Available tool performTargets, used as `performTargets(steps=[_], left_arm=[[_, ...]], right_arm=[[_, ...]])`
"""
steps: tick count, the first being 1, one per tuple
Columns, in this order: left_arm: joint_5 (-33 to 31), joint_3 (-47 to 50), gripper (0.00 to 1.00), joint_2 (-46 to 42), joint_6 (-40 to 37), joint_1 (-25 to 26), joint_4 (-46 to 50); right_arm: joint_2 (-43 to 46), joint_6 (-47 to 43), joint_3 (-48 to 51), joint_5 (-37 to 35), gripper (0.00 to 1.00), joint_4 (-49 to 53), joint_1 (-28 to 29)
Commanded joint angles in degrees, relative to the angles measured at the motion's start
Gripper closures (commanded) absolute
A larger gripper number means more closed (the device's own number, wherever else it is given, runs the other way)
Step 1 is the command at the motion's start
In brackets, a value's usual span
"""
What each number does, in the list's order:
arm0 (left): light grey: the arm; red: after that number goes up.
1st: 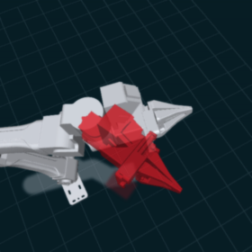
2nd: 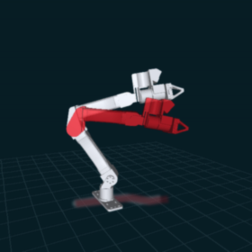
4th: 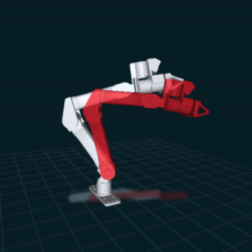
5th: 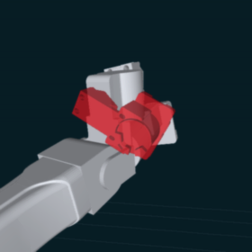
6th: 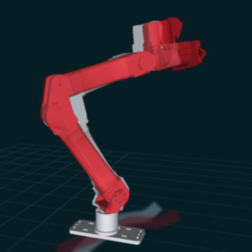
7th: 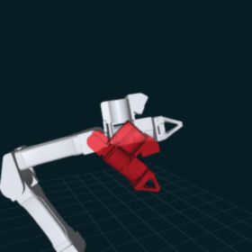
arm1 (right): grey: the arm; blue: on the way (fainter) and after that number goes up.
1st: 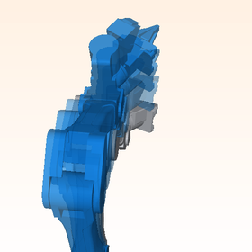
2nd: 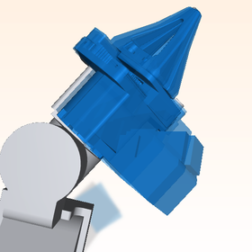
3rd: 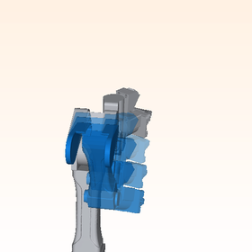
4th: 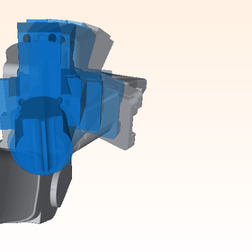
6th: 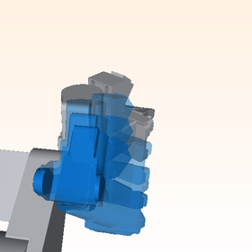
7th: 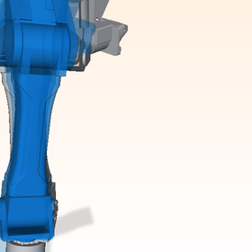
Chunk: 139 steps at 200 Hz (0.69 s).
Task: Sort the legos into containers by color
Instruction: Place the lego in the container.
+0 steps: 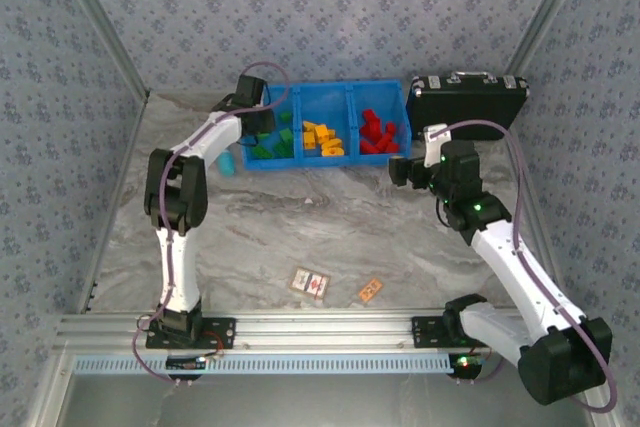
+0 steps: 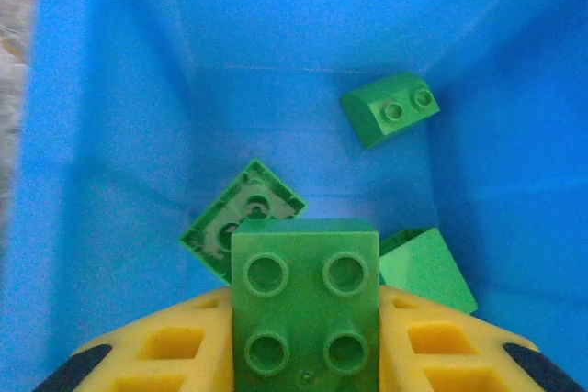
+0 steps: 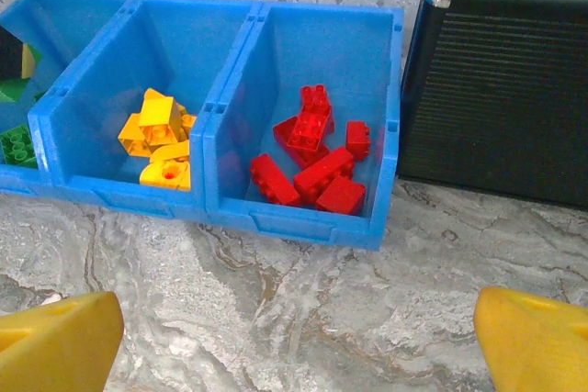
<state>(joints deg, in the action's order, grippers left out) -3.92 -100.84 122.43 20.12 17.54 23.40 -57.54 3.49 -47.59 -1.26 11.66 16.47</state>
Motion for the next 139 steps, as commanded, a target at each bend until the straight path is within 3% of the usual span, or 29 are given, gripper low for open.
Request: performTargets(steps=[1,79,139], left_arm=[[3.30,-4.54,0.69,1.75,0.71,0.58,-0.25],[5.55,-8.75,0.66,9.49,3.77,0.57,0.29],[5.68,-9.14,0.57,11.26,4.37,0.64,0.22]], right_arm=[[-1.61,1.99,-0.04,-0.11,0.00,-1.60,-0.34],[-7.08,2.77,-1.41,1.25,0.00,-2.98,-0.37],[-6.72,2.09,-3.34,1.26,0.00,-2.46,-0.21]])
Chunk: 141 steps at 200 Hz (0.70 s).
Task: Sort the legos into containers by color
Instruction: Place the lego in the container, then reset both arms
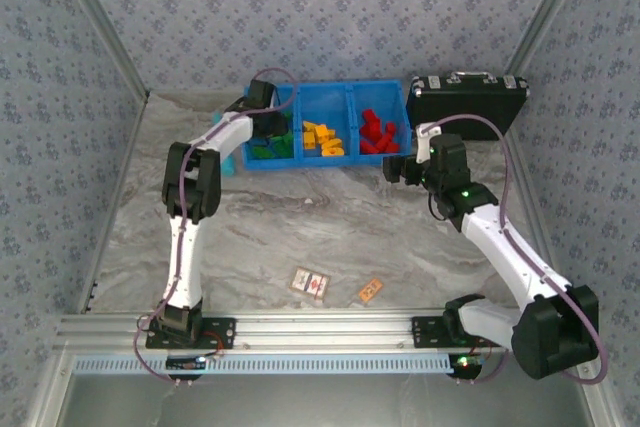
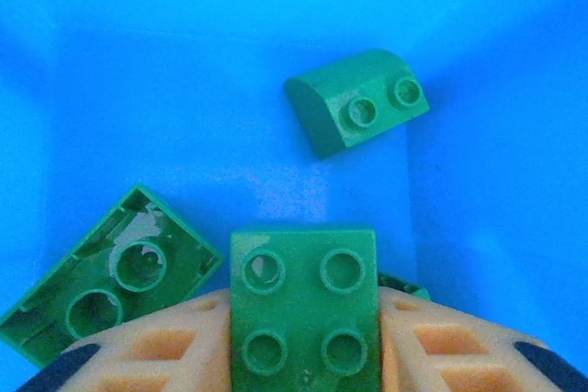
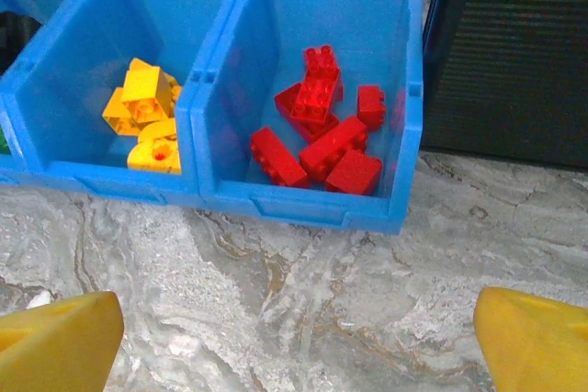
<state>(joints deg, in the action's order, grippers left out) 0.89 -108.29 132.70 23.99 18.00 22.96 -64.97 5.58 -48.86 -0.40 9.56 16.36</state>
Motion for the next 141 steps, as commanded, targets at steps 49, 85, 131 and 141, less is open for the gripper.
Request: performTargets(steps=[49,85,131,141], left_arm=[[1.58,-1.86,0.40,-2.72,-2.34,0.27,3.32],[1.75,-1.95,0.37,-10.84,-6.34,0.72,6.46],[0.96,0.17,0.35,-24.55,-9.69,0.99,9.41],[0.32,1.59,0.34,-28.02,-10.31,1.18,9.40]], right_arm=[[1.40,0.04,-2.26,-0.38,0.00,0.80,0.77],[1.51,0.39,-2.58,-1.25,0.00,0.84,1.70],[1.21,0.74,-3.62,-1.87,0.00,0.92,3.21],[0.95,0.66,-4.09,-2.12,0.00,1.20,3.53]])
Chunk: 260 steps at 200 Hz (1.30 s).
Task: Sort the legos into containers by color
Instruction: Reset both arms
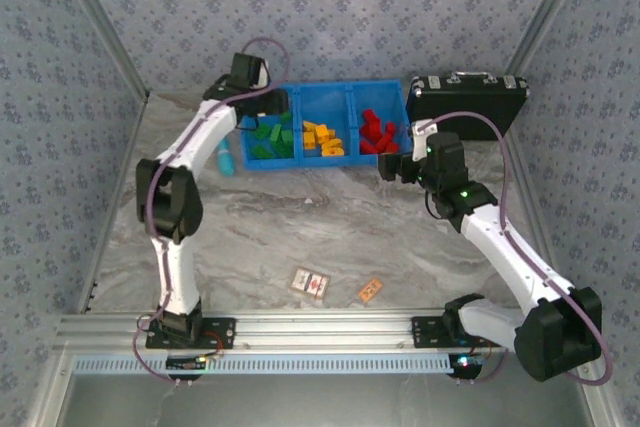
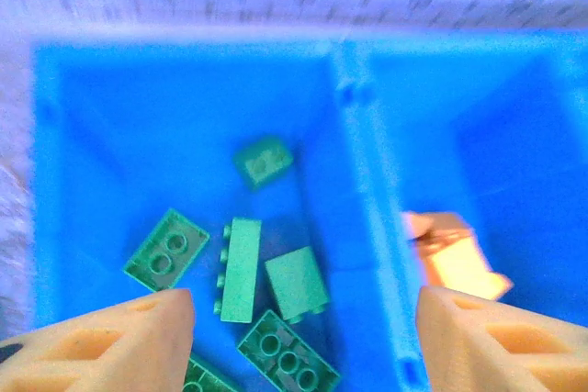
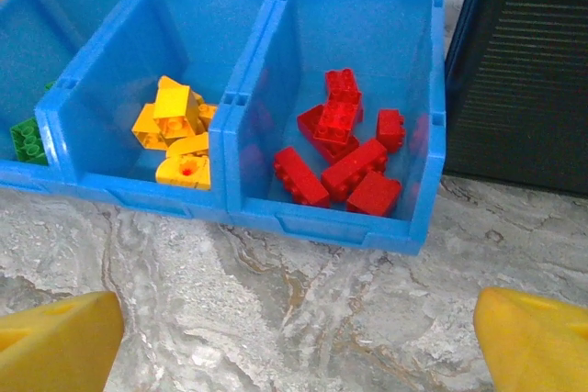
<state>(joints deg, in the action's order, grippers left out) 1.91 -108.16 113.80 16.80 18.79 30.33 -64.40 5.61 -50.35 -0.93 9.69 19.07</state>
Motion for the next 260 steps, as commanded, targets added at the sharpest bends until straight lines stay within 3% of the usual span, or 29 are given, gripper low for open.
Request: performTargets(steps=[1,43,105,136,146,165,201,240,260], left_arm=[[-0.74,1.64,0.34,-9.47,-3.19,0.38,1.98],[-5.28,16.57,0.32,-29.34,-4.56,1.24,-2.53],[-24.81,53.35,0.26,-65.37,-5.87,1.89,-11.96],[-36.20,76.04,0.16,-78.79,-10.43,1.70,-26.32],[-36.89,82.60,0.14,-80.56,-14.40,1.30,-31.96],[-37.39,92.45,0.01,-78.76,-14.80,-0.81,-43.37],[-29.25,102.00,0.00,-64.19,-8.71,-11.21,-69.44],[-21.92,97.68,0.00,-41.82,-16.75,-13.47,-87.89],[-19.23,93.02,0.00,-33.50,-17.07,-13.78,-86.88]], right_arm=[[0.35,0.63,-2.58,-1.65,0.00,1.09,0.85],[0.50,-0.16,-4.14,-3.27,0.00,2.38,1.50],[2.64,1.02,-4.58,-3.27,0.00,3.75,1.50],[4.47,1.81,-2.49,-3.03,0.00,3.81,1.58],[4.79,2.04,-2.00,-3.05,0.00,4.11,1.67],[5.57,2.24,-1.68,-3.35,0.00,5.65,1.91],[7.39,2.95,0.51,-4.78,0.00,6.88,2.02],[10.29,4.97,2.75,-4.82,0.00,10.76,2.72],[13.38,6.69,4.11,-5.81,0.00,13.36,3.41]])
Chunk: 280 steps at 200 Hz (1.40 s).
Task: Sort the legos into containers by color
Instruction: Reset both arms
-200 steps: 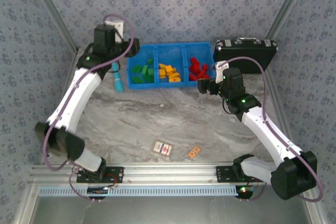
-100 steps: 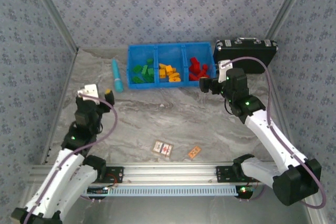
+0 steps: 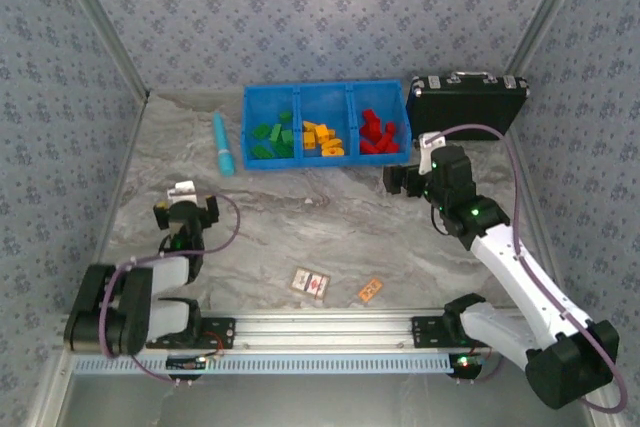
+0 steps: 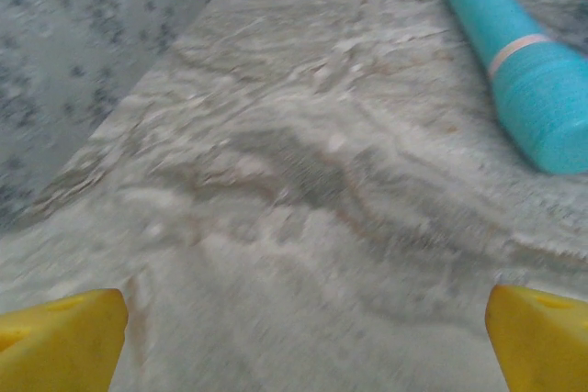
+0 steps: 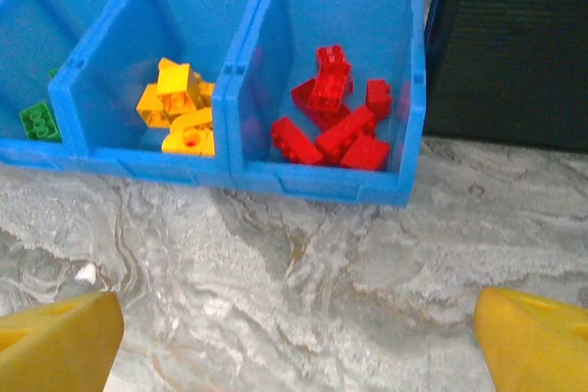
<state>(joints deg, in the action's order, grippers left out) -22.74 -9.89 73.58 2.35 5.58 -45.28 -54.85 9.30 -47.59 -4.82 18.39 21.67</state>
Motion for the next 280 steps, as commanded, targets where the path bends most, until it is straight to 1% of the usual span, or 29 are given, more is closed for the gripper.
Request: performTargets(steps=[1,19,26,30,36,41,51,62,70,82,98,124,133,139,146,159,171,197,208,224,246,260,280], left_arm=[[5.52,-5.37,0.00,7.13,-2.71,-0.53,-11.39],[7.57,-6.13,0.00,14.47,-3.81,-0.49,-16.51],[7.20,-6.78,0.00,16.17,-4.17,-0.43,-18.41],[7.03,-7.43,0.00,15.74,-3.87,-0.49,-16.44],[7.16,-9.07,0.00,14.14,-2.90,-0.84,-10.51],[8.17,-10.37,0.00,13.91,-2.19,-1.63,-7.25],[8.84,-12.08,0.00,15.09,-0.87,-3.09,-6.44],[12.48,-13.06,0.00,14.11,0.93,-5.46,-2.03],[12.75,-12.53,0.00,14.55,0.81,-5.58,-4.04],[12.86,-12.91,0.00,14.17,0.86,-5.58,-2.58],[12.89,-12.95,0.00,14.22,0.81,-5.58,-2.65],[12.85,-12.86,0.00,14.35,0.76,-5.58,-3.02],[12.88,-12.90,0.00,14.27,0.77,-5.54,-2.93],[12.89,-12.87,0.00,14.37,0.80,-5.58,-2.97],[12.88,-12.86,0.00,14.27,0.79,-5.58,-2.98],[12.93,-12.87,0.00,14.24,0.80,-5.52,-2.98],[12.83,-12.87,0.00,14.29,0.76,-5.50,-2.98],[12.82,-12.90,0.00,14.31,0.78,-5.51,-2.97],[12.81,-12.87,0.00,14.30,0.77,-5.50,-2.98],[12.83,-12.87,0.00,14.26,0.79,-5.54,-2.97],[12.88,-12.87,0.00,14.36,0.76,-5.55,-2.97],[12.93,-12.90,0.00,14.28,0.81,-5.53,-2.91],[12.89,-12.90,0.00,14.31,0.76,-5.58,-2.90]], right_arm=[[4.03,3.09,1.36,-1.93,0.00,4.78,0.86],[7.71,5.64,2.40,-2.23,0.00,7.66,1.82],[9.35,6.78,3.05,-2.11,0.00,8.49,2.27],[10.24,7.61,3.62,-1.96,0.00,8.98,2.63],[11.85,8.76,4.46,-2.21,0.00,9.77,3.11],[13.07,9.83,5.19,-2.49,0.00,10.36,3.51],[15.57,11.75,6.93,-3.36,0.00,11.06,4.41],[18.31,13.10,9.74,-5.30,0.00,10.78,5.68],[20.11,13.78,12.18,-7.69,0.00,10.19,6.83],[22.21,13.65,16.40,-11.52,0.00,7.68,8.08],[24.00,13.68,23.41,-17.67,0.00,-0.35,9.40],[24.29,6.35,34.47,-25.90,0.00,-21.26,9.49],[23.78,4.79,36.81,-26.58,0.00,-28.18,7.75],[23.03,1.88,38.02,-24.75,0.00,-33.80,5.73],[21.16,-0.63,37.89,-23.60,0.00,-37.31,3.53],[15.86,-5.07,34.90,-22.41,0.00,-37.28,-0.99],[11.02,-8.57,32.75,-19.66,0.00,-37.40,-5.38],[2.55,-10.94,33.81,-11.40,0.00,-47.87,-14.45],[-1.60,-11.69,34.19,-8.31,0.00,-52.39,-17.17],[-8.77,-13.24,34.41,-5.40,0.00,-58.83,-19.51],[-19.03,-13.27,33.08,-2.87,0.00,-66.76,-20.71],[-24.04,-11.90,30.19,-0.21,0.00,-66.62,-21.67],[-32.81,-13.20,27.20,0.24,0.00,-69.97,-21.00]])
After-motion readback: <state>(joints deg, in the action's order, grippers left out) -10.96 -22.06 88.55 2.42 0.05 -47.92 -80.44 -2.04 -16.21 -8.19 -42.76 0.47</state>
